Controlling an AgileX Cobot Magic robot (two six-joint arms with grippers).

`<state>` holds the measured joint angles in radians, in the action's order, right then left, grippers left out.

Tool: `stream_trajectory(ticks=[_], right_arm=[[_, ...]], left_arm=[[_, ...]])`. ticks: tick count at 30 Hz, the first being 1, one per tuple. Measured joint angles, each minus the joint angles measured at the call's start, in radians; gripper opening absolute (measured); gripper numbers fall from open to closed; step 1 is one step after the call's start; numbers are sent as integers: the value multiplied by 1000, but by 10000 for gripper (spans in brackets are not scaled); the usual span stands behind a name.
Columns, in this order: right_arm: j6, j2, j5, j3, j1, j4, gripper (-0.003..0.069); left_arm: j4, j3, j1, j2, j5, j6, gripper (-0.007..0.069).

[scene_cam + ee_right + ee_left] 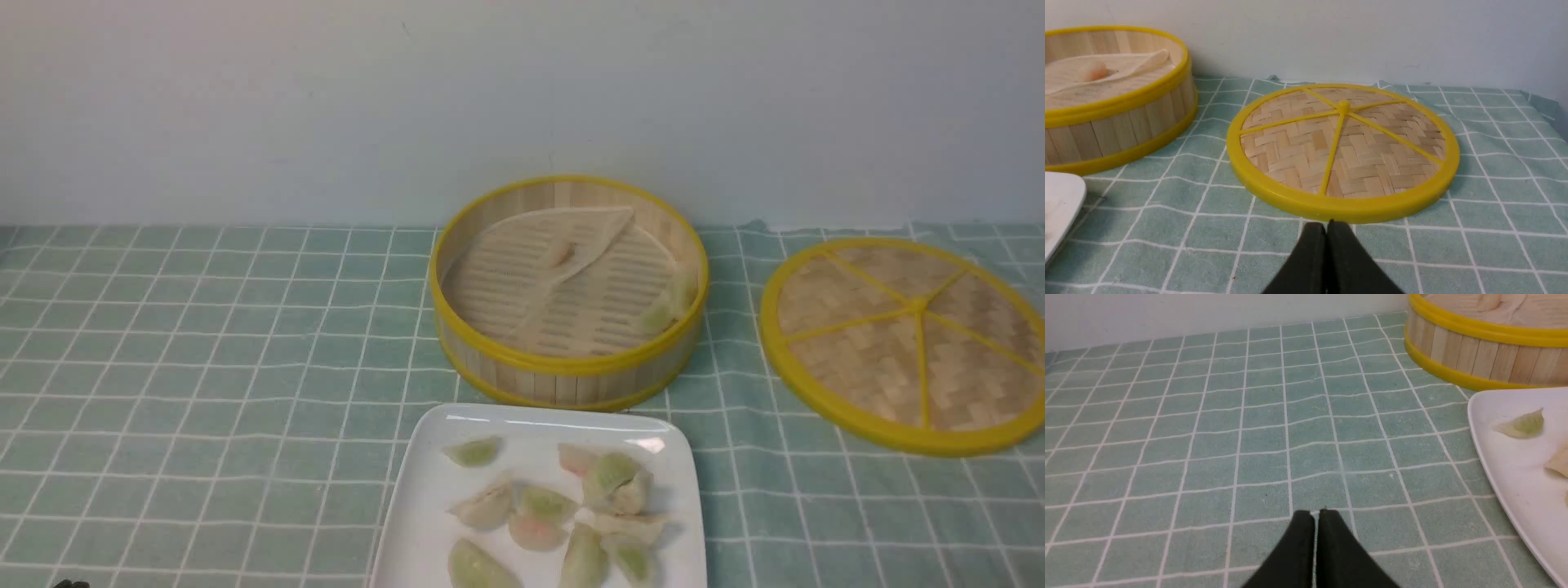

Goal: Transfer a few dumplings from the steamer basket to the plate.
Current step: Use the left arm to grab a dumpling from the steamer

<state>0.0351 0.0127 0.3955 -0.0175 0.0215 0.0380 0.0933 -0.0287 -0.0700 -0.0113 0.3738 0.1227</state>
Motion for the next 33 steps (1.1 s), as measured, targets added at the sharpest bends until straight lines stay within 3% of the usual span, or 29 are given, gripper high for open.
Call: stream_trajectory(ticks=[21,24,26,29,31,33], right_arm=[[8,0,0,0,0,0,-13],[7,0,0,0,0,0,-13],[7,0,0,0,0,0,-13],[7,0,0,0,0,0,-13],[7,0,0,0,0,0,-13],[7,0,0,0,0,0,-13]], left_arm=[[9,0,0,0,-16,-4,-6],[65,-1,0,0,-123,-18,-6],[165,-1,0,0,-275,-40,-6],[219,-1,0,0,-386,-42,-6],[276,-1,0,0,-566,-84,-6],[300,-1,0,0,-645,-115,-6]])
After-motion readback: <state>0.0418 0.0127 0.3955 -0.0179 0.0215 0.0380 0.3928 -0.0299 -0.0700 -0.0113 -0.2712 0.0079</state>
